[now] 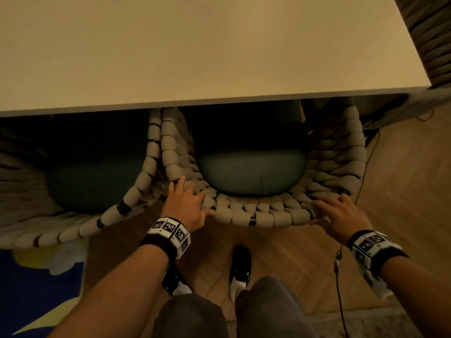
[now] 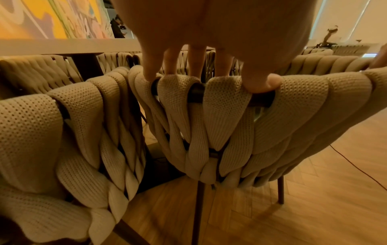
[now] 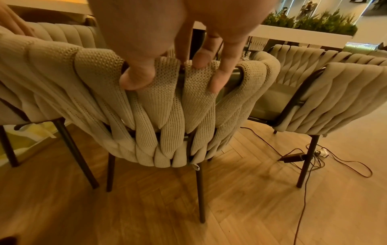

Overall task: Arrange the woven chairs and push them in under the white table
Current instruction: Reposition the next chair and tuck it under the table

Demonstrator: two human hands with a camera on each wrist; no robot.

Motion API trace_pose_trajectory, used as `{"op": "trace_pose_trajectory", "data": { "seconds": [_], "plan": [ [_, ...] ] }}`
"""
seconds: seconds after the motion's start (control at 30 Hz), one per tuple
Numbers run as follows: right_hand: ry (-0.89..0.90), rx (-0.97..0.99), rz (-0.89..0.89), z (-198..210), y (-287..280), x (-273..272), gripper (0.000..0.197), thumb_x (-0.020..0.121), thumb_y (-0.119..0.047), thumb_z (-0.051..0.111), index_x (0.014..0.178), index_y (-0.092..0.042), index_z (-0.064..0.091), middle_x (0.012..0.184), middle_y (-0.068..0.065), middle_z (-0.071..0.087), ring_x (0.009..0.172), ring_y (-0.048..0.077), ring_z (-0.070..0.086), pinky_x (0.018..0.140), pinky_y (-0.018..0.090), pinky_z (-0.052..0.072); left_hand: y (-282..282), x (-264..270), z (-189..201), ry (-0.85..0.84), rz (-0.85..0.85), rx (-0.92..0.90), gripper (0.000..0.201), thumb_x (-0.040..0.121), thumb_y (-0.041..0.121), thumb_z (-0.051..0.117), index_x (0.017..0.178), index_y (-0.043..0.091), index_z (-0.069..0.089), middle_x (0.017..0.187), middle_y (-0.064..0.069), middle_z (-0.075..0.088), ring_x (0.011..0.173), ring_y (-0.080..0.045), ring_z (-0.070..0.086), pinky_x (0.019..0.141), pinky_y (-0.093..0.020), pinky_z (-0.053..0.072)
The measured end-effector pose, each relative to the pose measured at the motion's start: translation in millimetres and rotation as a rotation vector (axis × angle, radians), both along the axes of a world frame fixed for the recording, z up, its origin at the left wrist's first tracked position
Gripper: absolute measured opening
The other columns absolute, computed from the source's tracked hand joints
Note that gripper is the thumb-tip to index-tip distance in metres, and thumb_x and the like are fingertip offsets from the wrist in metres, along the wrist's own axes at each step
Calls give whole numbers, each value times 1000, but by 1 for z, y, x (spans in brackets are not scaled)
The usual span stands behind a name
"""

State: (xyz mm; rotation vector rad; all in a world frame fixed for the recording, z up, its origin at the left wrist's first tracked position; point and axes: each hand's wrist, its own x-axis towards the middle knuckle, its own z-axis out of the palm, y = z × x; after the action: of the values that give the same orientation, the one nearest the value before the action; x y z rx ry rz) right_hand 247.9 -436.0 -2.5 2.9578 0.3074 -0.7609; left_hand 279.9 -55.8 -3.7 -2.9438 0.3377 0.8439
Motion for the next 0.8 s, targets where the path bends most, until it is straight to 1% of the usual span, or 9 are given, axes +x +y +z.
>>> {"op": "trace_pose_trajectory", "data": {
  "seconds": [0.1,0.23,0.33,0.4,0.5,0.57,0.67,0.73,0.8],
  "plan": [
    [-23,32,-17,-5,-6,0,54,64,-44,84,111,-25,65,104,5,68,77,27,51,56,35,48,0,-3,-3,-26,25,-39,64,89,64,42,140,26,46,155,-8,29,147,-36,7,119,-54,12],
    [1,42,-81,0,0,-4,54,73,-46,76,120,-24,61,119,6,63,88,27,49,71,39,49,1,-6,-2,-7,135,-178,66,86,62,50,141,25,44,156,-5,26,148,-30,4,120,-48,14],
    [70,-29,-96,20,24,5,53,80,-46,68,129,-30,52,133,-1,54,110,24,47,90,36,45,14,-10,5,-28,365,-410,66,84,52,63,141,29,40,156,-2,20,146,-24,14,117,-43,21],
    [120,-72,-15,32,53,15,55,82,-43,64,133,-34,44,133,-4,51,115,22,45,91,33,43,38,-19,6,-98,541,-493,61,85,46,65,139,31,41,154,0,22,142,-23,22,115,-46,28],
    [193,50,82,45,121,29,57,81,-42,62,134,-31,43,133,-2,51,117,22,44,93,35,44,90,-39,6,-265,793,-480,49,88,32,65,133,23,47,144,-7,31,132,-29,37,108,-48,39],
    [196,182,159,47,181,38,52,82,-46,60,129,-27,49,125,0,54,116,24,47,93,37,45,128,-55,7,-412,1056,-437,43,87,26,66,127,17,50,136,-12,38,121,-32,46,100,-47,46],
    [173,359,261,43,275,50,33,88,-36,54,119,-23,54,116,3,58,111,27,52,87,39,48,196,-78,-6,-483,1702,-464,44,89,27,61,128,13,48,132,-15,51,112,-35,56,86,-44,51],
    [168,405,325,36,334,57,30,90,-29,54,120,-22,54,121,4,57,112,27,53,89,40,48,236,-91,-19,-338,2022,-648,46,90,25,52,132,7,48,125,-18,61,104,-36,63,75,-41,54],
    [176,411,356,27,385,64,35,91,-28,55,125,-23,51,129,4,53,115,26,52,91,39,45,256,-96,-25,-287,2213,-1015,38,92,18,51,128,6,53,111,-18,66,95,-34,67,73,-39,59]
  ]
}}
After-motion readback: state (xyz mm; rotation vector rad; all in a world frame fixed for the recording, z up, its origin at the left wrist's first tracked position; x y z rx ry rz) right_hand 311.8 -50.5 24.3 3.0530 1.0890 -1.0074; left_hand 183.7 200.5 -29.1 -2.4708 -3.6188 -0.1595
